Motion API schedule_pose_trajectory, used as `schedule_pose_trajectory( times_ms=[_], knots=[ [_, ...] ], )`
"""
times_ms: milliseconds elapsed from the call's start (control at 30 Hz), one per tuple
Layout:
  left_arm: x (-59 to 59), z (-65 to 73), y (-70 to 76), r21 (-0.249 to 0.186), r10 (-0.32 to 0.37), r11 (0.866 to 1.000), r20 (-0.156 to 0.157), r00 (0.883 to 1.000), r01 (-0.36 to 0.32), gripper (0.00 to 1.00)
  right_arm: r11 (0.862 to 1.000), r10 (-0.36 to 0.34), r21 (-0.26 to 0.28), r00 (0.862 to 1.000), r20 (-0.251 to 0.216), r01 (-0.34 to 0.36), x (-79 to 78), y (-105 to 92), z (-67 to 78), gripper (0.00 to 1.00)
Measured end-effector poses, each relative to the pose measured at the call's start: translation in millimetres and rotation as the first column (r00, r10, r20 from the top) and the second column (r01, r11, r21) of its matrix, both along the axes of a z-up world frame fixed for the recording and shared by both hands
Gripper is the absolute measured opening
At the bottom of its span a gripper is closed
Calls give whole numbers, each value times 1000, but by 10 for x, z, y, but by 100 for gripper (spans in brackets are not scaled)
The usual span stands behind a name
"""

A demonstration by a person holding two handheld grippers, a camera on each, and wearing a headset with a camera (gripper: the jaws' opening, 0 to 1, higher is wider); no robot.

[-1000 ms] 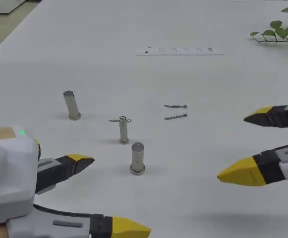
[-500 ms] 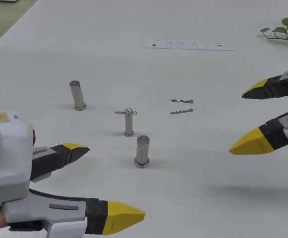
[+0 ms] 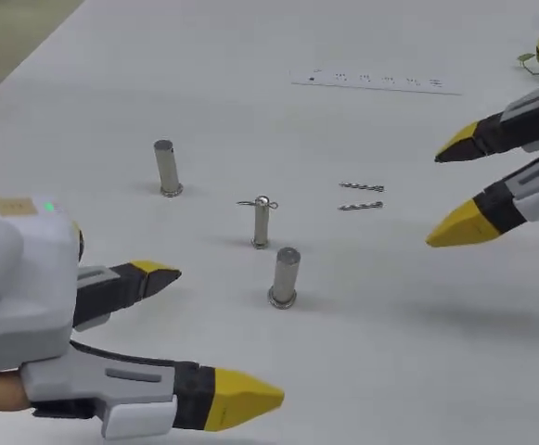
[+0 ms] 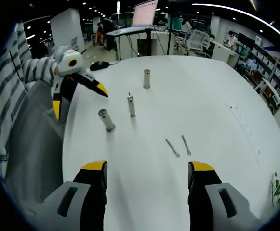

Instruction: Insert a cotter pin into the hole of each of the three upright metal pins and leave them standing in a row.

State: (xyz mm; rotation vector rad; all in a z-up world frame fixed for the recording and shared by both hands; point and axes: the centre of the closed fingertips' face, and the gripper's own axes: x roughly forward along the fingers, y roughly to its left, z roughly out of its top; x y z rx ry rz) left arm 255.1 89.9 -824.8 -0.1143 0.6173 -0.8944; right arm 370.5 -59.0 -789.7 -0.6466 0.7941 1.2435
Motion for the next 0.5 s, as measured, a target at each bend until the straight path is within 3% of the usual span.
schedule_pose_trajectory(
  times_ms=[133, 233, 367, 500],
  knots=[
    [-9, 8, -4, -3, 2, 1000, 0, 1000, -2, 99, 998, 49, -31, 999, 0, -49, 92, 31, -81, 64],
    [-13, 20, -8, -6, 1, 1000, 3, 1000, -1, 99, 995, 84, -63, 996, 6, -83, 156, 40, -129, 54],
    [2, 28, 8, -13, 21, 1000, -1, 1000, -21, 99, 988, 118, -101, 993, 28, -114, 228, 75, -190, 52],
    [-3, 29, 15, -17, 25, 1000, -5, 1000, -25, 99, 985, 126, -123, 992, 7, -124, 285, 85, -306, 49]
  ],
)
